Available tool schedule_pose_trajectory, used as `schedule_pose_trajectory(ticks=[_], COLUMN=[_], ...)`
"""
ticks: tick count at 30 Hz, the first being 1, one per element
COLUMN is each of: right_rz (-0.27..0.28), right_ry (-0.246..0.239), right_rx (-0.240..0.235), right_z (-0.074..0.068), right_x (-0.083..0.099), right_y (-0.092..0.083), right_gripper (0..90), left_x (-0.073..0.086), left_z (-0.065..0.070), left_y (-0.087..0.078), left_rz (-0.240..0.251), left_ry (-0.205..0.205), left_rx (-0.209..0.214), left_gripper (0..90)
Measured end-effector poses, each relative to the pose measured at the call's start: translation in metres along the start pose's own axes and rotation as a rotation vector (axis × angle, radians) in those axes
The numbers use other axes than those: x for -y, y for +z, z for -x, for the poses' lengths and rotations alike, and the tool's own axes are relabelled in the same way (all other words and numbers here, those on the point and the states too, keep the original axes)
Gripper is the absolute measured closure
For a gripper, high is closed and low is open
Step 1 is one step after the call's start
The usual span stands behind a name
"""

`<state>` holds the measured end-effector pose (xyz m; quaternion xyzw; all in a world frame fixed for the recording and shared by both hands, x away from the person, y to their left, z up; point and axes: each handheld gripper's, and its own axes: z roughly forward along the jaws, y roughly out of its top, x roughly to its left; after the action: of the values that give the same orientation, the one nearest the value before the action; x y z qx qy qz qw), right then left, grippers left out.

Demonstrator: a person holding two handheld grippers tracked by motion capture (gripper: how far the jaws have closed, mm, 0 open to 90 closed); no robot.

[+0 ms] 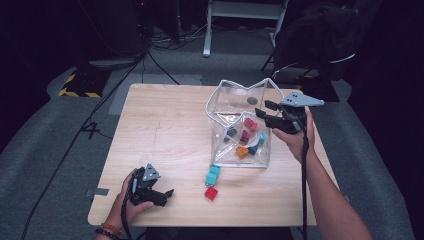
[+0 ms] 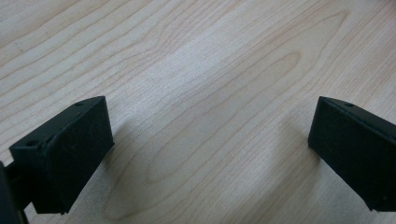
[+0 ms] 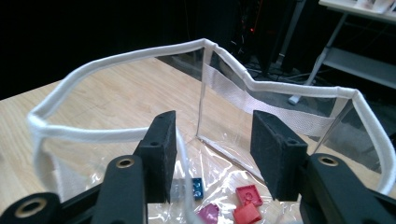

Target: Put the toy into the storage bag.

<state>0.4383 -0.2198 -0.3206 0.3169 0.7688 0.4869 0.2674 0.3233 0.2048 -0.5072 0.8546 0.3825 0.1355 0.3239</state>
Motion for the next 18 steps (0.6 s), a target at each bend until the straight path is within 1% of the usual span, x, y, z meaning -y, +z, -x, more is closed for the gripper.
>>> schedule_pose_trajectory(ticks=[8, 14, 18], right_rz=[0.050, 0.083, 0.090], right_ry=[-0.050, -0.069, -0.077], right_rx=[-0.032, -0.077, -0.113], right_z=[-0.017, -0.031, -0.041], right_x=[0.004, 0.012, 0.019], right_y=[-0.029, -0.049, -0.057], right_gripper=[50.1, 50.1, 50.1], left_x=[0.000, 0.000, 0.000], left_z=[0.000, 0.000, 0.000], left_y=[0.000, 0.000, 0.000], left_rz=[0.000, 0.000, 0.000], left_ry=[0.000, 0.000, 0.000], left_rx=[0.000, 0.000, 0.000], left_gripper=[0.1, 0.1, 0.1])
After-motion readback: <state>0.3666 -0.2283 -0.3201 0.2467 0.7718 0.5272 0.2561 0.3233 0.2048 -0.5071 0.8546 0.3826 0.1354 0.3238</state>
